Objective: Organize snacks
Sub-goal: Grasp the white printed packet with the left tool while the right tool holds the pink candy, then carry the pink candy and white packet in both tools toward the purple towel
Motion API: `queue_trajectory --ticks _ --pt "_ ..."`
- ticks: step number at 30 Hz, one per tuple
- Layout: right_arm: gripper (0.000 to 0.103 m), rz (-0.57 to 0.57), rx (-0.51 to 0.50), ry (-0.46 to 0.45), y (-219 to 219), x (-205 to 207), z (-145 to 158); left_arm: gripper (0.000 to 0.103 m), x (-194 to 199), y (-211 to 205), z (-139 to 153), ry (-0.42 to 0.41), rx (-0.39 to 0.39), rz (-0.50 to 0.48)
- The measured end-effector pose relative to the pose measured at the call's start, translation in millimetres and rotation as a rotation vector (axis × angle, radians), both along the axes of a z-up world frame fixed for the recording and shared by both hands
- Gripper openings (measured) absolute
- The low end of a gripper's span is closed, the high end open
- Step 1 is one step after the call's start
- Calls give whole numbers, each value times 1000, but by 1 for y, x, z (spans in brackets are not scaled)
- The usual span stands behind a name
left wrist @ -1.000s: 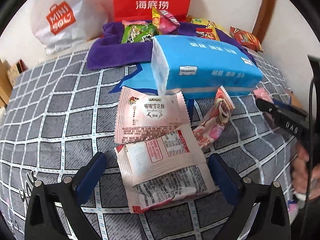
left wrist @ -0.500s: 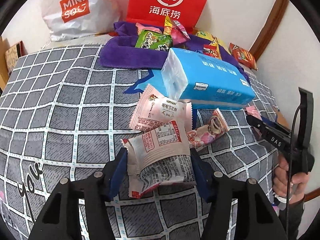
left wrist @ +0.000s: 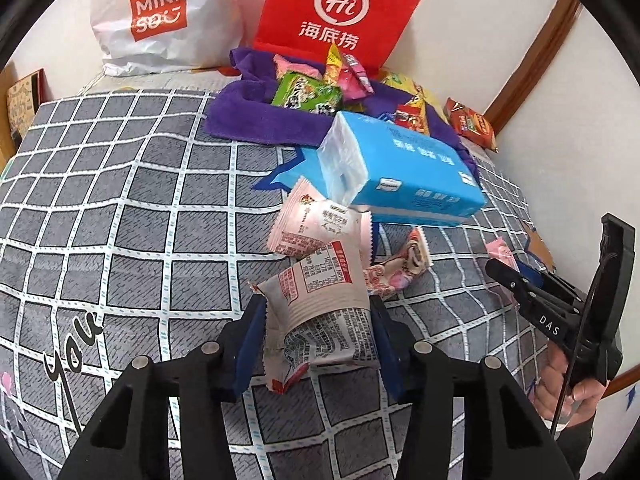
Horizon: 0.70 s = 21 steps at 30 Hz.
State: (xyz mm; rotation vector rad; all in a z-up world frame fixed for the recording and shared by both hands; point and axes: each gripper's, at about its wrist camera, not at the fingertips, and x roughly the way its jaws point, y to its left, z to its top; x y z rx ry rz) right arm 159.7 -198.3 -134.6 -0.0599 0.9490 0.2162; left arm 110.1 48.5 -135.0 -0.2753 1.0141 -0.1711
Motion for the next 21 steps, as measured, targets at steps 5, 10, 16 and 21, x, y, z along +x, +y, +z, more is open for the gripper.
queue_trajectory --ticks 5,10,16,21 --pt "37 -5 18 -6 5 -12 14 48 -2 -6 12 -13 -5 -24" --pt "37 -7 19 -32 8 -20 33 48 2 -12 30 -40 -10 -44" --pt "37 21 2 -87 15 -18 62 48 14 -17 52 -76 -17 -57" --pt "37 52 10 -130 22 -9 81 48 22 -22 67 -106 -14 -65"
